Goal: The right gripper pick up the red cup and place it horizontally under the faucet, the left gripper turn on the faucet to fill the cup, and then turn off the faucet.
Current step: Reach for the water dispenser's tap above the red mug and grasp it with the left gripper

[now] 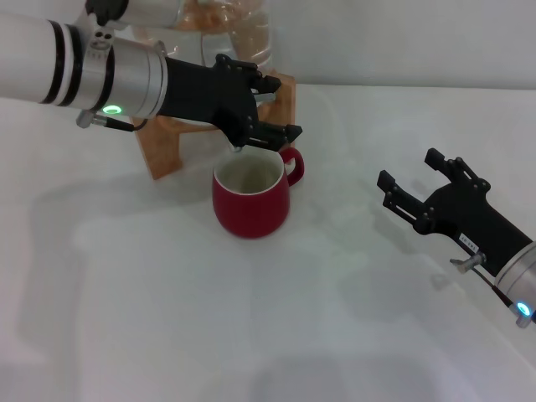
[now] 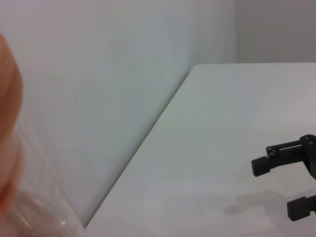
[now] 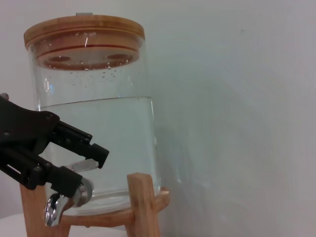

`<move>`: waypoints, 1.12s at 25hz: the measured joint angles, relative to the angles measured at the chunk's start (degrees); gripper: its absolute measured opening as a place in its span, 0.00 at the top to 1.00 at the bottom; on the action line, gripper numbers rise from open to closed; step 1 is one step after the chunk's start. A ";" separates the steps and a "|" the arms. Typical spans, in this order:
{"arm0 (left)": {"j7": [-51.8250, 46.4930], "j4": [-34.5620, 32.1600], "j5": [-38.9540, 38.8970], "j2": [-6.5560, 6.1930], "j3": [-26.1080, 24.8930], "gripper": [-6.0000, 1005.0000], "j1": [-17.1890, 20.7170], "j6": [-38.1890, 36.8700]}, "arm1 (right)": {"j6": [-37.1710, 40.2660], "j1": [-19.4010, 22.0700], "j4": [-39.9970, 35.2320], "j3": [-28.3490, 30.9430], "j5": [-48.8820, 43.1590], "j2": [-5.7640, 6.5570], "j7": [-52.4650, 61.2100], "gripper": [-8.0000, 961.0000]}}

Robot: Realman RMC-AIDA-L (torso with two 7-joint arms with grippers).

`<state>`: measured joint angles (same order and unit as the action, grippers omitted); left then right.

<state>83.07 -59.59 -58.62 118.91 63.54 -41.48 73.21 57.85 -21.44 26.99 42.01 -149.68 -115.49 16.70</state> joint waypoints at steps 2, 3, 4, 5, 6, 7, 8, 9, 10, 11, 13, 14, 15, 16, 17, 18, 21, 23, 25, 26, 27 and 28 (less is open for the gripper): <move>-0.01 0.00 0.01 0.00 0.00 0.25 0.00 0.10 | 0.00 -0.03 0.02 -0.01 0.00 0.00 0.00 0.09; -0.01 0.00 0.02 0.00 0.00 0.25 0.00 0.11 | 0.00 -0.04 0.03 -0.02 0.00 0.00 0.00 0.09; 0.00 0.00 0.03 0.00 0.00 0.25 0.00 0.12 | 0.00 -0.04 0.03 -0.05 0.00 0.00 0.00 0.09; 0.08 0.00 0.04 0.00 0.01 0.25 0.00 0.12 | 0.00 -0.04 0.04 -0.07 0.00 0.00 0.00 0.09; 0.16 0.00 0.05 0.00 0.00 0.25 0.01 0.13 | 0.00 -0.05 0.05 -0.09 0.00 0.00 0.00 0.09; 0.23 0.00 0.06 0.00 0.01 0.25 0.04 0.12 | 0.00 -0.05 0.05 -0.11 0.00 0.00 0.00 0.09; 0.30 0.00 0.07 0.00 0.01 0.25 0.08 0.04 | 0.00 -0.06 0.06 -0.12 0.00 0.00 0.00 0.09; 0.35 0.01 0.09 0.00 0.01 0.25 0.11 -0.06 | -0.01 -0.07 0.07 -0.15 0.00 0.00 0.00 0.09; 0.36 0.02 0.12 0.00 0.01 0.25 0.13 -0.14 | -0.01 -0.08 0.08 -0.15 0.00 0.00 0.00 0.09; 0.39 0.04 0.16 0.00 0.01 0.25 0.14 -0.19 | -0.01 -0.08 0.08 -0.16 0.00 0.00 0.00 0.09; 0.41 0.07 0.18 0.00 0.01 0.25 0.16 -0.18 | -0.02 -0.09 0.08 -0.17 0.00 0.00 0.00 0.09; 0.43 0.07 0.18 0.01 0.01 0.25 0.17 -0.17 | -0.02 -0.09 0.11 -0.18 0.00 0.00 0.00 0.09; 0.47 0.06 0.18 0.01 0.01 0.25 0.17 -0.18 | -0.02 -0.09 0.13 -0.18 0.00 0.00 0.00 0.09; 0.51 0.06 0.18 0.00 0.01 0.25 0.18 -0.20 | -0.02 -0.09 0.15 -0.18 0.00 0.00 0.00 0.09; 0.56 0.06 0.19 0.00 0.01 0.25 0.18 -0.25 | -0.02 -0.09 0.16 -0.18 0.00 0.00 0.00 0.09; 0.62 0.06 0.18 0.00 0.01 0.25 0.18 -0.29 | -0.02 -0.09 0.17 -0.18 0.00 0.00 0.00 0.09; 1.03 0.25 0.18 0.01 0.01 0.25 0.18 -0.61 | -0.01 -0.03 0.21 -0.18 0.00 0.00 0.00 0.09; 1.18 0.40 0.19 0.01 0.01 0.25 0.18 -0.86 | 0.00 0.04 0.25 -0.18 0.00 0.00 0.00 0.09; 1.44 0.49 0.19 0.01 0.01 0.25 0.18 -1.06 | 0.00 0.09 0.29 -0.18 0.00 0.00 0.00 0.09; 1.64 0.50 0.19 0.03 0.01 0.25 0.18 -1.11 | 0.00 0.12 0.32 -0.17 0.00 0.00 0.00 0.09; 1.79 0.50 0.19 0.05 0.01 0.25 0.18 -1.17 | 0.01 0.13 0.34 -0.17 0.00 0.00 0.00 0.09; 1.91 0.51 0.19 0.07 0.01 0.25 0.18 -1.29 | 0.02 0.13 0.34 -0.17 0.00 0.00 0.00 0.09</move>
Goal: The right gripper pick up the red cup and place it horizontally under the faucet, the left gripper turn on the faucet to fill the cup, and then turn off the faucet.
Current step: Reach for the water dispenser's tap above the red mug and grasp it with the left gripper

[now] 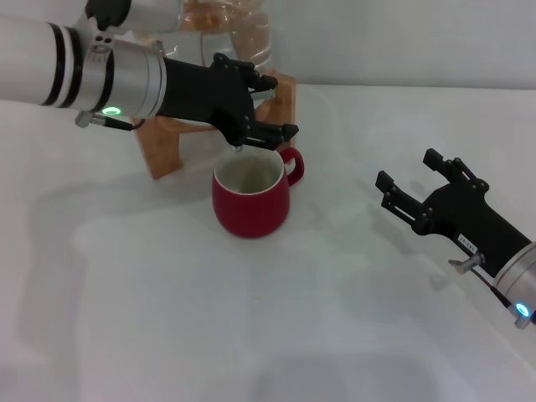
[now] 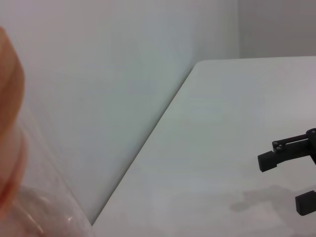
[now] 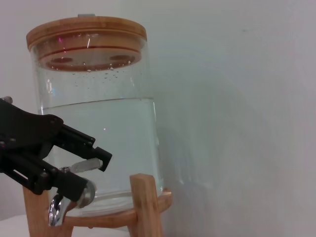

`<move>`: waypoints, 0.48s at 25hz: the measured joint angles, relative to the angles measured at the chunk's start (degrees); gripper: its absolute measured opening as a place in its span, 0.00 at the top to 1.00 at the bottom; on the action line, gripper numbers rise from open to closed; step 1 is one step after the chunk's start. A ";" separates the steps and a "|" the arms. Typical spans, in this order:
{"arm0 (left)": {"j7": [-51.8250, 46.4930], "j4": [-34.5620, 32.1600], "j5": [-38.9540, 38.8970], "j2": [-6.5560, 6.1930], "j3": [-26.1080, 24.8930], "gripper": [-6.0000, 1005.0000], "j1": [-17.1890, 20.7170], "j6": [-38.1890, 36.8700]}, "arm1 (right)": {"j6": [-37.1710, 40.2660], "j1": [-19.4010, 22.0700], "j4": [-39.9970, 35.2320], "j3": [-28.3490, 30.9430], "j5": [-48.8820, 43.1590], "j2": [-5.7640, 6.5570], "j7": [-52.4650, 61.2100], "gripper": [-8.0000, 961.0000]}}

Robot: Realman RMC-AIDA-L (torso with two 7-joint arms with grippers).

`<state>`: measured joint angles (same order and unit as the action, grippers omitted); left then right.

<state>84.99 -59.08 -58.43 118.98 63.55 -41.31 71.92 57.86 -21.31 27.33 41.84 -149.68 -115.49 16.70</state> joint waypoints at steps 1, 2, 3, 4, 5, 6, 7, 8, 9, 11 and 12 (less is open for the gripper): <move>0.08 0.00 0.00 0.02 0.00 0.25 0.00 -0.15 | 0.01 0.01 0.00 0.00 0.00 0.00 0.00 0.09; 0.19 0.02 0.00 0.05 0.02 0.25 0.00 -0.30 | 0.01 0.02 0.00 0.00 0.00 0.00 0.00 0.09; 0.31 0.04 0.00 0.05 0.04 0.25 0.00 -0.37 | 0.02 0.02 0.00 0.00 0.00 0.00 0.00 0.09; 0.43 0.06 0.00 0.05 0.06 0.25 0.00 -0.41 | 0.03 0.03 0.00 0.00 0.00 0.00 0.00 0.09; 0.53 0.10 0.00 0.05 0.12 0.25 0.00 -0.42 | 0.04 0.04 0.00 0.00 0.00 0.00 0.00 0.09; 0.57 0.18 0.00 0.05 0.17 0.25 -0.02 -0.43 | 0.04 0.04 0.00 0.00 0.00 0.00 0.00 0.09; 0.62 0.30 -0.01 0.05 0.26 0.25 -0.06 -0.44 | 0.05 0.04 0.00 0.00 0.00 0.00 0.00 0.09; 0.63 0.54 -0.01 0.05 0.50 0.25 -0.16 -0.45 | 0.06 0.04 0.00 0.00 0.00 0.00 0.00 0.09; 0.63 0.70 -0.01 0.04 0.69 0.25 -0.26 -0.48 | 0.06 0.04 0.00 0.00 0.00 0.00 0.00 0.09; 0.64 0.84 0.22 0.03 0.95 0.25 -0.39 -0.51 | 0.06 0.04 0.00 0.00 0.00 0.00 0.00 0.09; 0.64 0.84 0.52 0.03 1.01 0.25 -0.42 -0.51 | 0.06 0.05 0.00 0.00 0.00 0.00 0.00 0.09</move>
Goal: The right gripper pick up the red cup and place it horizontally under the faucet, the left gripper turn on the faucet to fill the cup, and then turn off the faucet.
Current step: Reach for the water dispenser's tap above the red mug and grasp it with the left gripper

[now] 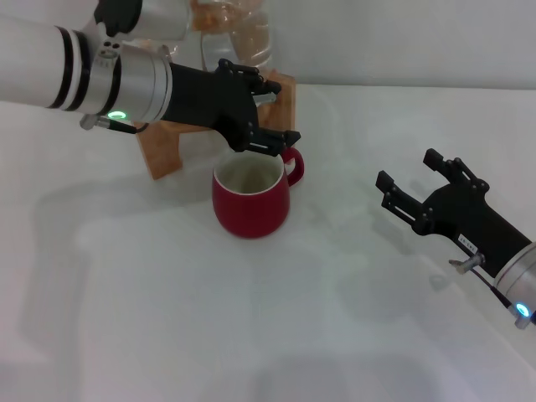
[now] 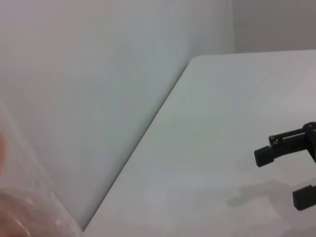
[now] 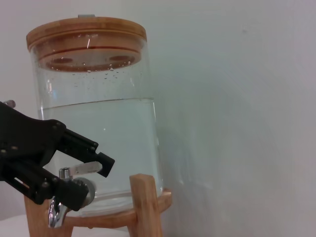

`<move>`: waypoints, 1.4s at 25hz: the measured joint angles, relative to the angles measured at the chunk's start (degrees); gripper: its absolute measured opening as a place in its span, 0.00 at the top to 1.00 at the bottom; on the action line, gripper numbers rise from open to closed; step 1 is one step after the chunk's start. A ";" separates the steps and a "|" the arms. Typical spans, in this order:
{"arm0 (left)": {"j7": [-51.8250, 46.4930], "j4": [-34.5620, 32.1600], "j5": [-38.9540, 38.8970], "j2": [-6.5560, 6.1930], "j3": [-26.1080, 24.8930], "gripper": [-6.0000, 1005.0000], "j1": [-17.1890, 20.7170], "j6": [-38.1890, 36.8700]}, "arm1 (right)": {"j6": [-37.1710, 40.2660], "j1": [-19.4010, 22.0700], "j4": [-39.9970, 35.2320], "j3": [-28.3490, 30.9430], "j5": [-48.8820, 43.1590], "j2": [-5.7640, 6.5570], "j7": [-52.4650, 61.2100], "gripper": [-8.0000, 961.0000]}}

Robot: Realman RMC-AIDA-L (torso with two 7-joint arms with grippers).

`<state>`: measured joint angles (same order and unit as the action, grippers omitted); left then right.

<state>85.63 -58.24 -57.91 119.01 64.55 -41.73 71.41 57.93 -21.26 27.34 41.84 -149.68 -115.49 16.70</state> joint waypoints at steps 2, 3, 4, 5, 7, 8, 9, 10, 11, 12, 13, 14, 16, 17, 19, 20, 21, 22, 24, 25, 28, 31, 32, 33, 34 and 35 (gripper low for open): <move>-0.01 0.01 0.37 -0.01 0.01 0.25 -0.04 0.00 | 0.00 0.00 0.00 0.00 0.00 0.00 0.00 0.09; -0.02 0.01 0.40 0.00 0.02 0.25 -0.04 0.00 | 0.00 0.02 0.00 0.00 0.00 0.00 0.00 0.09; -0.04 0.02 0.40 -0.01 0.03 0.25 -0.04 0.00 | 0.00 0.04 0.00 0.00 0.02 0.00 0.00 0.09; -0.06 0.00 0.37 -0.01 0.04 0.25 -0.02 0.00 | 0.00 0.06 -0.01 0.00 0.03 0.00 0.00 0.09; -0.07 -0.12 0.31 -0.01 0.05 0.25 0.07 0.02 | 0.00 0.07 0.00 0.00 0.06 0.00 0.00 0.09; -0.08 -0.21 0.31 -0.01 0.05 0.25 0.11 0.08 | 0.00 0.08 -0.01 0.00 0.06 0.00 0.00 0.09; -0.11 -0.26 0.31 0.00 0.05 0.25 0.14 0.17 | 0.00 0.08 0.00 0.00 0.05 0.00 0.00 0.09; -0.12 -0.31 0.31 -0.01 0.05 0.25 0.16 0.19 | 0.00 0.08 0.00 0.00 0.04 0.00 0.00 0.09; -0.14 -0.36 0.31 -0.01 0.05 0.25 0.19 0.24 | 0.00 0.08 0.00 0.00 0.04 0.00 0.00 0.09; -0.17 -0.44 0.30 -0.01 0.05 0.25 0.24 0.27 | 0.00 0.09 -0.01 0.00 0.03 0.00 0.00 0.09; -0.17 -0.49 0.27 -0.01 0.05 0.25 0.28 0.31 | 0.00 0.08 0.00 0.00 0.03 0.00 0.00 0.09; -0.17 -0.50 0.25 0.00 0.05 0.25 0.29 0.33 | 0.00 0.09 0.00 0.00 0.02 0.01 0.00 0.09; -0.14 -0.51 0.15 0.02 0.04 0.25 0.33 0.36 | 0.00 0.09 0.00 0.00 0.01 0.05 0.00 0.09; -0.12 -0.52 0.03 0.05 0.05 0.25 0.33 0.39 | 0.00 0.09 0.00 0.00 0.00 0.07 0.00 0.09; -0.09 -0.63 -0.23 0.06 0.05 0.25 0.34 0.56 | 0.00 0.09 0.00 0.00 -0.01 0.09 0.00 0.09; -0.06 -0.73 -0.39 0.07 0.05 0.25 0.34 0.69 | 0.00 0.10 -0.01 0.00 0.00 0.09 0.00 0.09; -0.05 -0.91 -0.42 0.08 0.06 0.25 0.34 0.86 | 0.00 0.12 -0.01 0.00 0.00 0.09 0.00 0.09; -0.05 -1.07 -0.44 0.08 0.06 0.25 0.35 1.04 | 0.01 0.14 -0.01 0.00 -0.01 0.09 0.00 0.09; -0.14 -1.31 -0.45 0.09 0.06 0.25 0.40 1.51 | 0.08 0.19 0.01 0.00 -0.01 0.09 0.00 0.09; -0.20 -1.36 -0.45 0.09 0.06 0.25 0.42 1.69 | 0.13 0.21 0.04 0.00 0.00 0.09 0.00 0.09; -0.29 -1.43 -0.46 0.09 0.04 0.25 0.42 2.35 | 0.21 0.27 0.07 0.00 0.00 0.09 0.00 0.09; -0.34 -1.52 -0.46 0.09 -0.04 0.25 0.42 2.88 | 0.26 0.27 0.09 0.00 0.00 0.09 0.00 0.09; -0.36 -1.62 -0.46 0.09 -0.06 0.25 0.42 2.97 | 0.28 0.27 0.09 0.00 0.00 0.09 0.00 0.09; -0.38 -1.68 -0.46 0.09 -0.06 0.25 0.42 3.01 | 0.31 0.27 0.09 -0.02 0.00 0.09 0.00 0.09; -0.42 -1.89 -0.46 0.09 -0.05 0.25 0.45 3.11 | 0.33 0.27 0.09 -0.04 0.00 0.09 0.00 0.09; -0.46 -2.10 -0.45 0.09 -0.03 0.25 0.53 3.25 | 0.34 0.26 0.09 -0.06 0.00 0.09 0.00 0.09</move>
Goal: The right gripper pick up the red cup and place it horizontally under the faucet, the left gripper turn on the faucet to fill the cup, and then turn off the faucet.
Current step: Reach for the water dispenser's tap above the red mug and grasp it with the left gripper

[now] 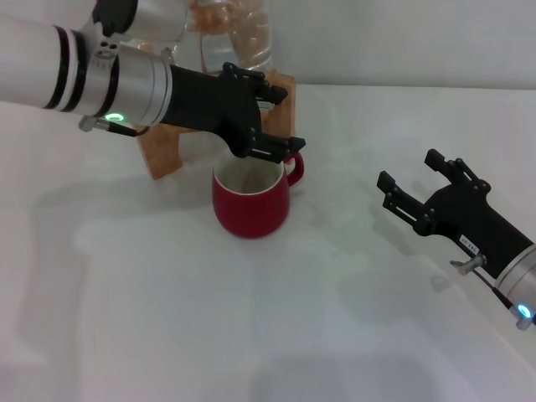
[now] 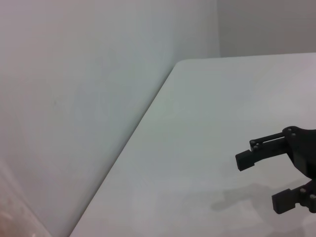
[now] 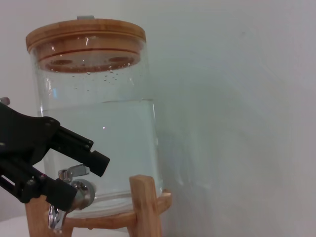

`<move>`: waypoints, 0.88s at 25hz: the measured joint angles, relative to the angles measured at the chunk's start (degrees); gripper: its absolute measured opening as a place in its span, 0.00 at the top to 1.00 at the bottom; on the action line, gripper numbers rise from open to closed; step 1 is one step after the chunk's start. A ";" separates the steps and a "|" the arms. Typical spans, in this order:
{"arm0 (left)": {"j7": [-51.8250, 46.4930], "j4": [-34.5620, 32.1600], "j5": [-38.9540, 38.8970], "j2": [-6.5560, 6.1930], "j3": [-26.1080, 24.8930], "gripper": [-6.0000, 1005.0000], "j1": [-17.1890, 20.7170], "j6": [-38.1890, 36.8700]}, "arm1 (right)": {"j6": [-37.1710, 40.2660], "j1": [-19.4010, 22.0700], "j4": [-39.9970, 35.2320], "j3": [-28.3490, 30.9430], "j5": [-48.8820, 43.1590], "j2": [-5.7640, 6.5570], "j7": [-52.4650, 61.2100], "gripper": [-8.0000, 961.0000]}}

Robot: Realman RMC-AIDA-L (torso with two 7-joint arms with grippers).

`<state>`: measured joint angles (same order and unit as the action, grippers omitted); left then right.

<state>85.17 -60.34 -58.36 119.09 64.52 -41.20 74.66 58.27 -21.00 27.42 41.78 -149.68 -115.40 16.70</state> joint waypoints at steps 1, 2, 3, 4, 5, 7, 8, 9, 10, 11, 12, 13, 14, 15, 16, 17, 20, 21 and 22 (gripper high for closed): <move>-0.07 -0.29 0.03 0.00 0.02 0.25 0.14 0.19 | 0.00 0.00 0.00 0.00 0.00 0.00 0.00 0.09; -0.23 -0.59 0.13 0.00 0.03 0.25 0.30 0.35 | 0.01 0.00 0.00 -0.03 0.00 0.00 0.00 0.09; -0.40 -0.82 0.26 0.00 0.04 0.25 0.44 0.55 | 0.01 0.00 0.00 -0.03 0.00 0.00 0.00 0.09; -0.53 -0.95 0.34 0.00 0.04 0.25 0.50 0.66 | 0.01 0.00 0.00 -0.03 0.00 0.00 0.00 0.09; -0.62 -0.98 0.38 0.00 0.05 0.25 0.50 0.83 | 0.01 0.00 0.00 -0.03 0.00 0.00 0.00 0.09; -0.67 -1.00 0.42 0.00 0.05 0.25 0.50 1.20 | 0.01 0.00 0.00 -0.03 0.00 0.00 0.00 0.09; -0.67 -1.01 0.43 0.00 0.04 0.25 0.50 1.32 | 0.01 0.00 0.00 -0.03 0.00 0.00 0.00 0.09; -0.69 -1.01 0.44 0.00 0.04 0.25 0.51 1.41 | 0.01 0.00 0.00 -0.03 0.00 0.00 0.00 0.09; -0.71 -1.03 0.47 0.00 0.04 0.25 0.50 1.51 | 0.01 0.00 0.00 -0.03 0.00 0.00 0.00 0.09; -0.75 -1.10 0.49 0.00 0.05 0.25 0.52 1.64 | 0.01 0.00 0.00 -0.03 0.00 0.00 0.00 0.09; -0.86 -1.27 0.52 0.00 0.05 0.25 0.56 1.83 | 0.01 0.00 0.00 -0.03 0.00 0.00 0.00 0.09; -1.01 -1.46 0.55 -0.01 0.05 0.25 0.61 1.99 | 0.01 0.00 0.00 -0.03 0.00 0.00 0.00 0.09; -1.13 -1.64 0.57 -0.03 0.06 0.25 0.66 2.10 | 0.01 0.00 0.00 -0.03 0.00 0.00 0.00 0.09; -1.20 -1.79 0.60 -0.05 0.07 0.25 0.68 2.19 | 0.01 0.00 0.00 -0.03 0.00 0.00 0.00 0.09; -1.24 -1.91 0.61 -0.07 0.08 0.25 0.72 2.30 | 0.01 0.00 0.00 -0.03 0.00 0.00 0.00 0.09; -1.30 -2.10 0.64 -0.09 0.08 0.25 0.84 2.51 | 0.01 0.00 0.00 -0.03 0.00 0.00 0.00 0.09; -1.39 -2.34 0.69 -0.15 0.08 0.25 1.04 2.86 | 0.01 0.00 0.00 -0.03 0.00 0.00 0.00 0.09; -1.40 -2.34 0.71 -0.18 0.08 0.25 1.04 2.98 | 0.01 0.00 0.00 -0.03 0.00 0.00 0.00 0.09; -1.41 -2.35 0.74 -0.20 0.08 0.25 1.04 3.15 | 0.01 0.00 0.00 -0.03 0.00 0.00 0.00 0.09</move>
<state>83.75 -62.69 -57.62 118.90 64.60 -40.16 77.81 58.28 -21.01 27.42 41.74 -149.68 -115.40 16.70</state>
